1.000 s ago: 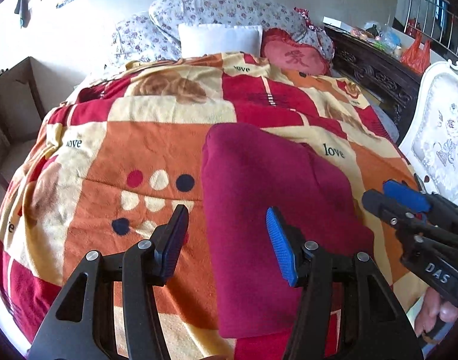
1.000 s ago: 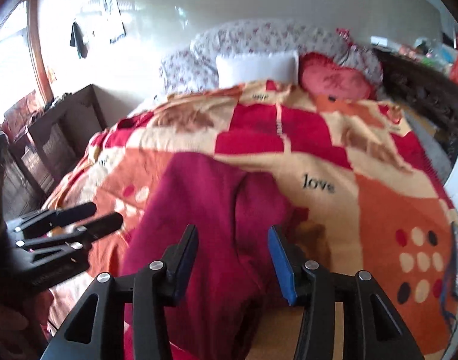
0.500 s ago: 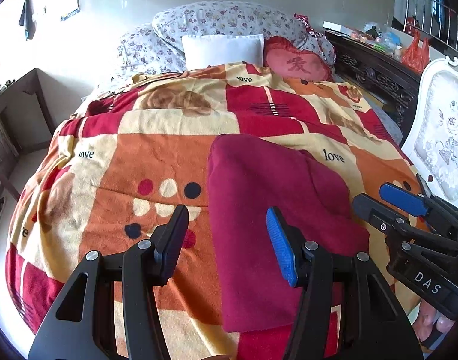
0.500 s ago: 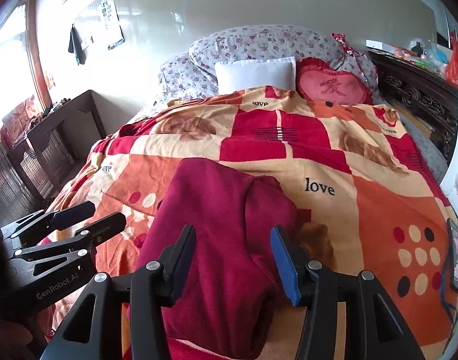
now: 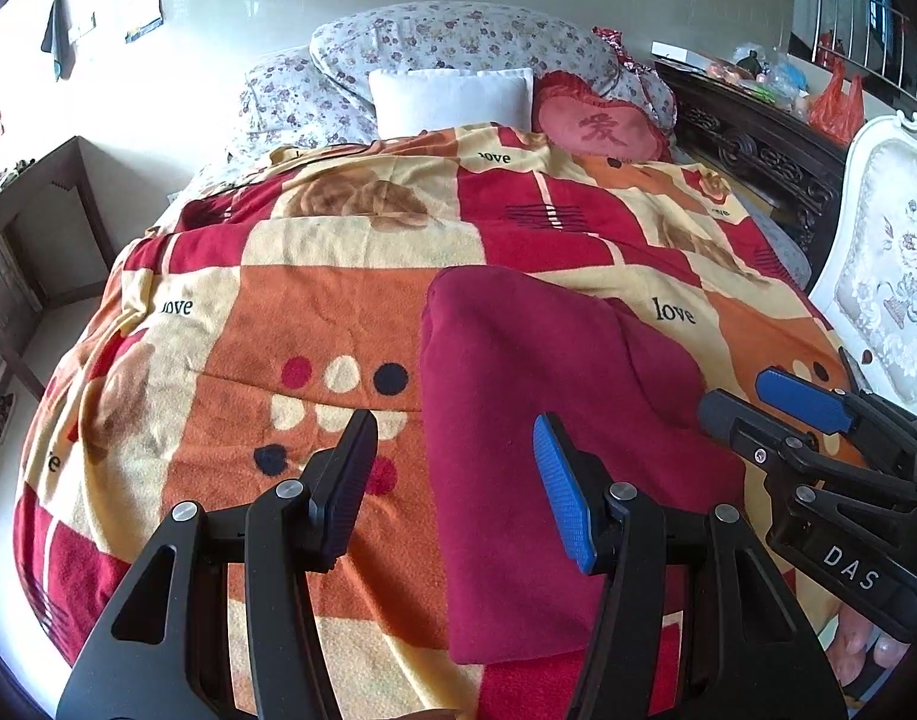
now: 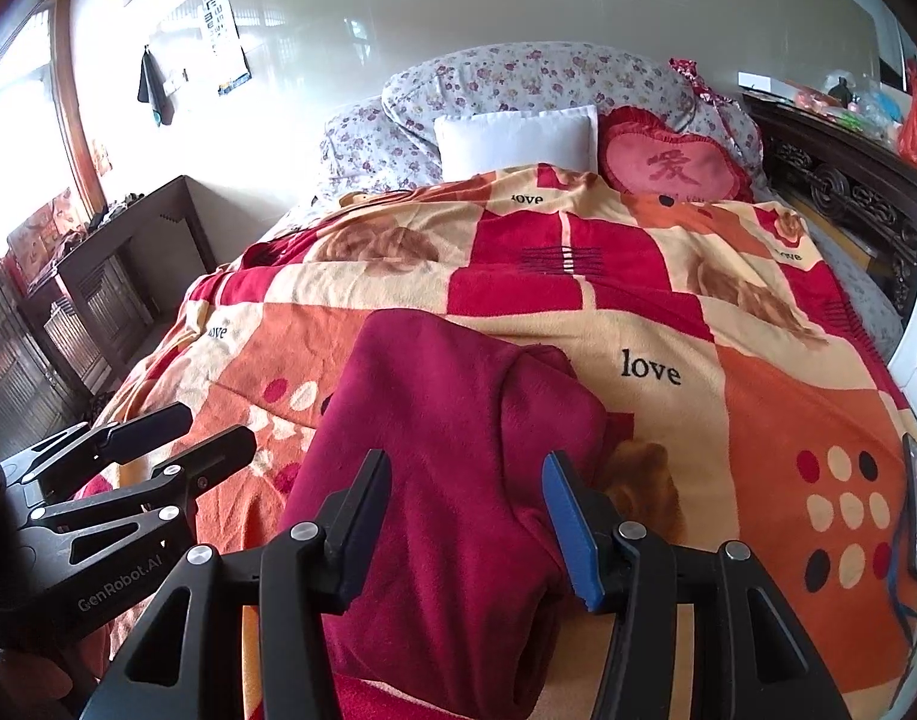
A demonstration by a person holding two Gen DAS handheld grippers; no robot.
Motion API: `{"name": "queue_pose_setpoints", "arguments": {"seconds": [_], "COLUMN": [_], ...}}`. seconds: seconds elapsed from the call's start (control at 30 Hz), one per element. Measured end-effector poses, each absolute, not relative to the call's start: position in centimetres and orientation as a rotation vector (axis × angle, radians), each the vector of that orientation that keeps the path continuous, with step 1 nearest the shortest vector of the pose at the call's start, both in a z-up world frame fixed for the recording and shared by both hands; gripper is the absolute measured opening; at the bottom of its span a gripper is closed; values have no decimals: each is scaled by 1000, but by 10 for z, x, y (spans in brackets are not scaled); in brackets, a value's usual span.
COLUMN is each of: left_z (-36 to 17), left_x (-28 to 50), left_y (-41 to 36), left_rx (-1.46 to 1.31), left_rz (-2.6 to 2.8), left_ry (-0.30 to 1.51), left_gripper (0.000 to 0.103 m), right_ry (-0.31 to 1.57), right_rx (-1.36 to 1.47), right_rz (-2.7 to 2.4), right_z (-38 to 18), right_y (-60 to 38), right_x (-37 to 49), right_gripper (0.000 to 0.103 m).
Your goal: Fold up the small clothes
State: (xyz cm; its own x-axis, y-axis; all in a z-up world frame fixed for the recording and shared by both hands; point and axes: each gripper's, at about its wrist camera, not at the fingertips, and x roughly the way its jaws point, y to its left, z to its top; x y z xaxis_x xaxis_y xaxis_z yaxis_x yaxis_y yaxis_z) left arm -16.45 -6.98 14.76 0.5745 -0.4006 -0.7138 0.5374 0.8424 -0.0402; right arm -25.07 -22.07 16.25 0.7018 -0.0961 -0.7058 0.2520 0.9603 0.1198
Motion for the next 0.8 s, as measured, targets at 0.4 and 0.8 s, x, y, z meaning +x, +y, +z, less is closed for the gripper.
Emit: {"name": "queue_pose_setpoints", "arguments": {"seconds": [0.4,0.8], "left_z": [144,142], "left_x": [-162,-159], "left_y": [-71,-70], "left_rx": [188,184], "left_rz": [-549,-548], "left_ry": [796,794], "left_gripper": [54,54], "right_ry": [781,789], "right_rx": [224,227], "right_rz": [-192,-189], "right_z": [157,154], "right_y": [-221,-220], "right_x": [-247,-247], "right_gripper": [51,51]}}
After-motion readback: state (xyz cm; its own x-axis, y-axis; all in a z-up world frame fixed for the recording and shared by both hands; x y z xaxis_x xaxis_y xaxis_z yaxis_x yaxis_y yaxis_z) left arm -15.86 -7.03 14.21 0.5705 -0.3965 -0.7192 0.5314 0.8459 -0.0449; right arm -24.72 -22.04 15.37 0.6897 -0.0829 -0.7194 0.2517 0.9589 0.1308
